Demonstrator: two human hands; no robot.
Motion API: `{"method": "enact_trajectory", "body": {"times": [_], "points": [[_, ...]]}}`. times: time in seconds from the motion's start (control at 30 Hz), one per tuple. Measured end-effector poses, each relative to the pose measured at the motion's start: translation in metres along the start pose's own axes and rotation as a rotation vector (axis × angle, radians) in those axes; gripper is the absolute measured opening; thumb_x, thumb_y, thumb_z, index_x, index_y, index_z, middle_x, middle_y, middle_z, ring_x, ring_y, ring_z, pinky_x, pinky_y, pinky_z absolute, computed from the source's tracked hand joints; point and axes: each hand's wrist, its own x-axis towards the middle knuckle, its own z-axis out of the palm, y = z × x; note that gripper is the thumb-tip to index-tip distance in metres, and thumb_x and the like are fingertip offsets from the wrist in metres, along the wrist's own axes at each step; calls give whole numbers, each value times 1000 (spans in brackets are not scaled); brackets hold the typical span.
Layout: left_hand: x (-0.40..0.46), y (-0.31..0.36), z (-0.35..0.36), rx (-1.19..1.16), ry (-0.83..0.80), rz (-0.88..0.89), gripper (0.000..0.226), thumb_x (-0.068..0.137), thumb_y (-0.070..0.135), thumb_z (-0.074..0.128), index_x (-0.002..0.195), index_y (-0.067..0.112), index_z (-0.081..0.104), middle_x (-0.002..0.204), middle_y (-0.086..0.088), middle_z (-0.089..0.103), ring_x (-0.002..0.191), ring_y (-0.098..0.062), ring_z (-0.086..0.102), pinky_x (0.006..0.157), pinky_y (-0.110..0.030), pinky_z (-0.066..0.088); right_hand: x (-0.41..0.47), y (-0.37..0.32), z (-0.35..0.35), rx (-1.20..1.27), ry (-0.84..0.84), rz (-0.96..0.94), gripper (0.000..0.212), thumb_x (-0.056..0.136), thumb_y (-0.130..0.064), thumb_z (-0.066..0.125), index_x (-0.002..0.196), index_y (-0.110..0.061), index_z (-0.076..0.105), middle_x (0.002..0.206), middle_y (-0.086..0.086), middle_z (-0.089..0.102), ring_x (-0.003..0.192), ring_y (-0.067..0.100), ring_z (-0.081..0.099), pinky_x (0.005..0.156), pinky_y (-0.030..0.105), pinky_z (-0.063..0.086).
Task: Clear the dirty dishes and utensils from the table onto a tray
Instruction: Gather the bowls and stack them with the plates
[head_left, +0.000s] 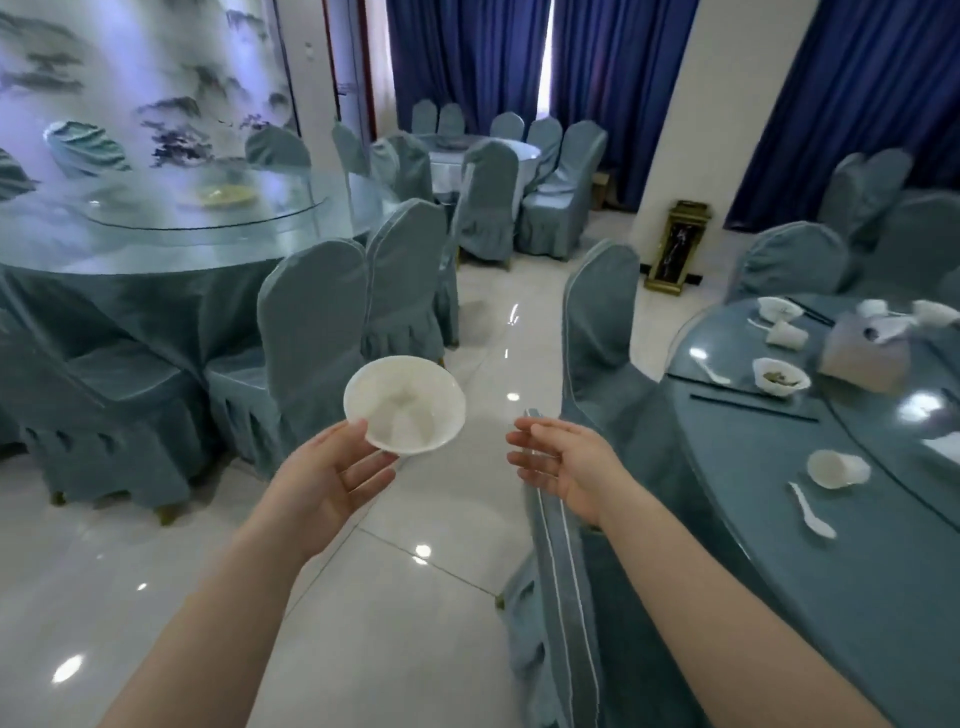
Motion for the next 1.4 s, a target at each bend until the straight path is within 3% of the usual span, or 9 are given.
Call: {"method": "enact_trajectory", "body": {"times": [0.07, 0.23, 0.53, 0.9, 1.07, 1.23, 1.4], "points": [[52, 17, 7, 27, -84, -45, 28, 92, 22, 59, 118, 12, 57, 107, -13, 72, 95, -27, 71, 71, -34, 60, 33, -7, -1, 32, 85, -13, 19, 97, -13, 53, 108, -7, 67, 100, 11, 73, 87, 25, 71, 81, 38, 58], [170, 44, 43, 93, -254, -141, 26, 93, 22, 57, 117, 11, 58, 107, -13, 72, 95, -25, 71, 76, -35, 55, 96, -25, -16, 149, 307, -45, 16, 95, -11, 52, 102, -9, 67, 90, 7, 74, 77, 22, 71, 64, 31, 55], [366, 63, 152, 153, -457, -252, 16, 94, 19, 55, 107, 12, 61, 96, -12, 69, 88, -23, 70, 72, -33, 60, 227, -62, -84, 225, 568, -68, 16, 96, -14, 53, 106, -12, 67, 97, 6, 75, 84, 23, 71, 73, 33, 54], [566, 73, 273, 198, -645, -360, 20, 92, 20, 59, 109, 11, 62, 92, -10, 72, 85, -25, 73, 62, -32, 60, 365, -111, -152, 343, 881, -64, 13, 95, -11, 55, 104, -11, 64, 94, 7, 74, 85, 24, 69, 69, 31, 52], [637, 58, 343, 259, -787, -428, 23, 93, 20, 58, 113, 9, 59, 89, -11, 70, 82, -25, 72, 66, -34, 60, 401, -119, -185, 463, 1105, -92, 11, 94, -11, 57, 104, -9, 62, 91, 8, 72, 78, 22, 67, 61, 27, 49], [680, 38, 415, 324, -918, -486, 18, 95, 24, 53, 106, 10, 59, 73, -4, 73, 74, -18, 73, 68, -33, 60, 418, -125, -228, 608, 1290, -133, 12, 91, -12, 61, 102, -8, 62, 84, 8, 72, 65, 17, 65, 52, 22, 48], [709, 7, 496, 386, -1005, -516, 25, 94, 24, 54, 114, 10, 59, 87, -8, 74, 83, -21, 73, 62, -29, 60, 428, -123, -304, 684, 1451, -106, 14, 94, -15, 57, 104, -6, 59, 85, 9, 71, 63, 18, 63, 48, 21, 47]]}}
